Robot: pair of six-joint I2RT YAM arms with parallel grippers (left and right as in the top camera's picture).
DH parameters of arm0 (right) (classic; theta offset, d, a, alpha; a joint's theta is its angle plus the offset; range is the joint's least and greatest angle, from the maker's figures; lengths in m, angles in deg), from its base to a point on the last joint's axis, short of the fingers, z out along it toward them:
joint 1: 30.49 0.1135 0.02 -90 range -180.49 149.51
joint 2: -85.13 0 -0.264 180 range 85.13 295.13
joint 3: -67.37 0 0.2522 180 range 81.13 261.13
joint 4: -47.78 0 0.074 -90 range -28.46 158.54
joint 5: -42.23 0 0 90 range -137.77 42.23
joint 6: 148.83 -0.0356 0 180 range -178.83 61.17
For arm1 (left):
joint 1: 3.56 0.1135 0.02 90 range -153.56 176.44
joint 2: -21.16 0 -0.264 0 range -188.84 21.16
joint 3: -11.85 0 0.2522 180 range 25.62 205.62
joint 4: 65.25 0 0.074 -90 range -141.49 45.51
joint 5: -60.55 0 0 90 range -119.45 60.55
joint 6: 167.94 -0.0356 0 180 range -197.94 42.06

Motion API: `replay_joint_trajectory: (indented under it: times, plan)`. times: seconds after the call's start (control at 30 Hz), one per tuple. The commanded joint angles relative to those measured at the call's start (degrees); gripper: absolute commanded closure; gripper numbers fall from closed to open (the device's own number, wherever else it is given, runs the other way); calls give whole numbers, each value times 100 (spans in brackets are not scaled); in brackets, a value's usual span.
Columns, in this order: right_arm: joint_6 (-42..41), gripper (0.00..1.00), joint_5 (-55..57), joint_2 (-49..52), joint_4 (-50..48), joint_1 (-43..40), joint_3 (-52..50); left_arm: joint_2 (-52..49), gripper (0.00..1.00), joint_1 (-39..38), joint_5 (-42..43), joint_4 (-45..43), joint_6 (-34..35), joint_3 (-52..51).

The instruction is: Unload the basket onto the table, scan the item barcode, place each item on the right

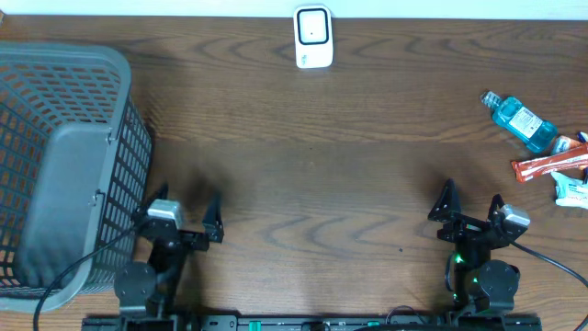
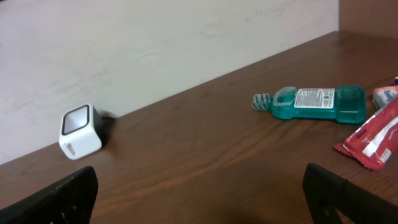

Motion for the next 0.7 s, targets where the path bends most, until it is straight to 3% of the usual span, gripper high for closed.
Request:
replay_joint_trajectory:
  times: [0.0, 0.1, 0.33, 0.67]
  plan:
    - [-76, 1, -13, -24, 2, -79, -24, 52, 2, -42, -44, -448, -612, -313]
    - [-76, 1, -15, -24, 2, -79, -24, 52, 2, -42, -81, -308, -970, -369]
    - [-76, 1, -13, -24, 2, -79, -24, 50, 2, -42, -376, 389, -973, -369]
    - [-76, 1, -15, -24, 2, -79, -24, 50, 2, -42, -509, 411, -452, -369]
